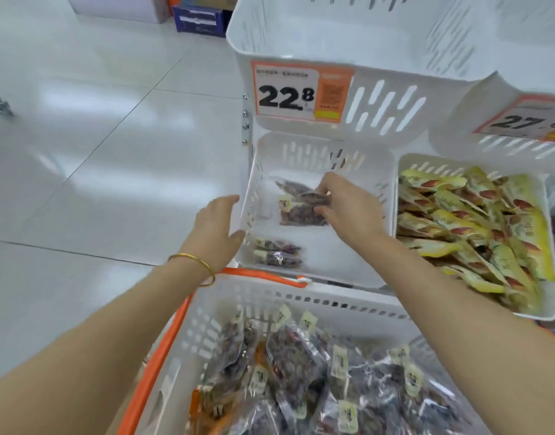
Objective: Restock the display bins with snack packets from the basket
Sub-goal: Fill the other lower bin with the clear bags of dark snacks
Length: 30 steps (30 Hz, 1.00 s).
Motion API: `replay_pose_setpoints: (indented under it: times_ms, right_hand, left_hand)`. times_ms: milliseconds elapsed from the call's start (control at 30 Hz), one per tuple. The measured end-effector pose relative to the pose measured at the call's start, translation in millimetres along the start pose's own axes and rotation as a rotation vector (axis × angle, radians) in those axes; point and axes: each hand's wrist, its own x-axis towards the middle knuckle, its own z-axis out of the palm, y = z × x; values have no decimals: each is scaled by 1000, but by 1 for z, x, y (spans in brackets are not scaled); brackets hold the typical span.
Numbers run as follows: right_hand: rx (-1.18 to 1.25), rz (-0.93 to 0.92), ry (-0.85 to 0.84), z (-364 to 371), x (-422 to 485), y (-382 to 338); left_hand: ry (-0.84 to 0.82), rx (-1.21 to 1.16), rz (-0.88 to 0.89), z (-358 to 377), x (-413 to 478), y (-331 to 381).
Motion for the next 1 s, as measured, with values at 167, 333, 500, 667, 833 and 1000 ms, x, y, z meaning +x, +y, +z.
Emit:
replay_pose_setpoints:
  times_ms: [167, 333, 500, 667, 833, 1000]
  right_hand:
    - [288, 46, -288, 63, 18, -7]
    - [633, 246, -628, 68, 17, 0]
    - [568, 165, -535, 68, 15, -8]
    - [489, 171, -308, 81, 6, -16]
    - [446, 118, -499, 85, 3, -10]
    - [416, 142, -523, 76, 8, -6]
  left_hand:
    - [-15, -179, 47, 18, -5, -2]
    - [-53, -166, 38, 24, -6, -6]
    - [-70, -209, 16, 25, -6, -6]
    - [-65, -278, -15, 25, -6, -8]
    - [-69, -281, -9, 24, -7, -8]
    - [-77, -252, -1, 24, -8, -7]
